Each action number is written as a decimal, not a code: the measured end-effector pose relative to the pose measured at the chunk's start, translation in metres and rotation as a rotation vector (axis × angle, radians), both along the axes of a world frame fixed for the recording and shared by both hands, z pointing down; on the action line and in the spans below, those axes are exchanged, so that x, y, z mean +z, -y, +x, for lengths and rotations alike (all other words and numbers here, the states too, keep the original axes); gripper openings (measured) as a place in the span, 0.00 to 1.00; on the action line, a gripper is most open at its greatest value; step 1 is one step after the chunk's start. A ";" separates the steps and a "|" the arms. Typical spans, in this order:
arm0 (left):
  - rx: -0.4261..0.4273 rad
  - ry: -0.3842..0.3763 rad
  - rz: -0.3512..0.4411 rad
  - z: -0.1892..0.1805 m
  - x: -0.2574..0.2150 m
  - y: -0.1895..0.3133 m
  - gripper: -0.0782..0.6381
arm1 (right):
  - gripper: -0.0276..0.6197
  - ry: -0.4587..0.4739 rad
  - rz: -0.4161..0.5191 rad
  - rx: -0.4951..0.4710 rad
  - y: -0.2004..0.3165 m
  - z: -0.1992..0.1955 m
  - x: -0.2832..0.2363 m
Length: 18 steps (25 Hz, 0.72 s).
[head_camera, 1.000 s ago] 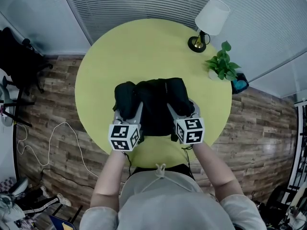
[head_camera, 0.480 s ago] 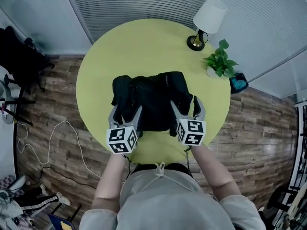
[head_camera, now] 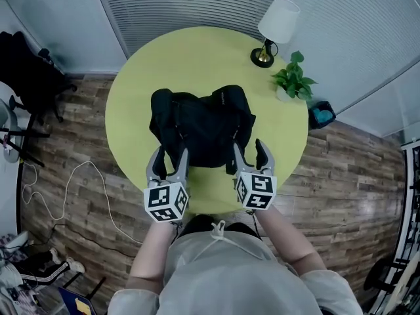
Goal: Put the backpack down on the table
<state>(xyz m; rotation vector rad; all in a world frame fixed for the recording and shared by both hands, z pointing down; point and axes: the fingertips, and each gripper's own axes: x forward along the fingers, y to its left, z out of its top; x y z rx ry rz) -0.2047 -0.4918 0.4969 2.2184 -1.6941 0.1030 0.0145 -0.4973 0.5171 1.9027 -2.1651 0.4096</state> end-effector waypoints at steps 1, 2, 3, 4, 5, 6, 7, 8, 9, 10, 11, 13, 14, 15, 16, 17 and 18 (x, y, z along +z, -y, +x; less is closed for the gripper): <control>0.006 -0.005 0.008 0.003 -0.003 -0.007 0.46 | 0.45 0.003 0.003 -0.009 -0.007 -0.002 -0.002; 0.012 -0.013 0.015 0.005 -0.006 -0.014 0.38 | 0.41 0.008 0.007 -0.017 -0.014 -0.004 -0.005; 0.017 -0.022 0.021 0.008 -0.009 -0.020 0.32 | 0.34 0.013 0.014 -0.025 -0.020 -0.005 -0.008; 0.020 -0.034 0.024 0.011 -0.010 -0.025 0.29 | 0.29 0.019 0.021 -0.032 -0.026 -0.005 -0.011; 0.021 -0.046 0.024 0.013 -0.012 -0.030 0.25 | 0.23 0.026 0.026 -0.038 -0.031 -0.004 -0.014; 0.019 -0.054 0.024 0.015 -0.013 -0.034 0.22 | 0.18 0.034 0.029 -0.043 -0.035 -0.004 -0.016; 0.014 -0.055 0.024 0.016 -0.014 -0.038 0.20 | 0.12 0.039 0.031 -0.049 -0.039 -0.004 -0.018; 0.010 -0.050 0.025 0.016 -0.015 -0.041 0.17 | 0.06 0.040 0.033 -0.057 -0.042 -0.005 -0.020; 0.006 -0.041 0.025 0.017 -0.015 -0.045 0.15 | 0.05 0.038 0.034 -0.069 -0.045 -0.007 -0.021; 0.006 -0.029 0.025 0.017 -0.016 -0.049 0.12 | 0.05 0.036 0.032 -0.087 -0.048 -0.010 -0.022; 0.013 -0.014 0.025 0.018 -0.016 -0.052 0.12 | 0.05 0.038 0.028 -0.109 -0.051 -0.014 -0.023; 0.043 0.020 0.037 0.022 -0.020 -0.058 0.12 | 0.04 0.052 0.018 -0.157 -0.057 -0.023 -0.025; 0.058 0.039 0.050 0.026 -0.023 -0.060 0.12 | 0.04 0.058 0.013 -0.178 -0.059 -0.026 -0.026; 0.071 0.056 0.063 0.029 -0.026 -0.061 0.12 | 0.04 0.061 0.010 -0.193 -0.061 -0.029 -0.027; 0.082 0.069 0.075 0.031 -0.030 -0.062 0.12 | 0.04 0.058 0.011 -0.205 -0.062 -0.032 -0.028; 0.090 0.078 0.085 0.033 -0.033 -0.063 0.12 | 0.04 0.053 0.015 -0.213 -0.063 -0.034 -0.029; 0.096 0.080 0.091 0.034 -0.036 -0.063 0.12 | 0.04 0.047 0.019 -0.220 -0.064 -0.036 -0.030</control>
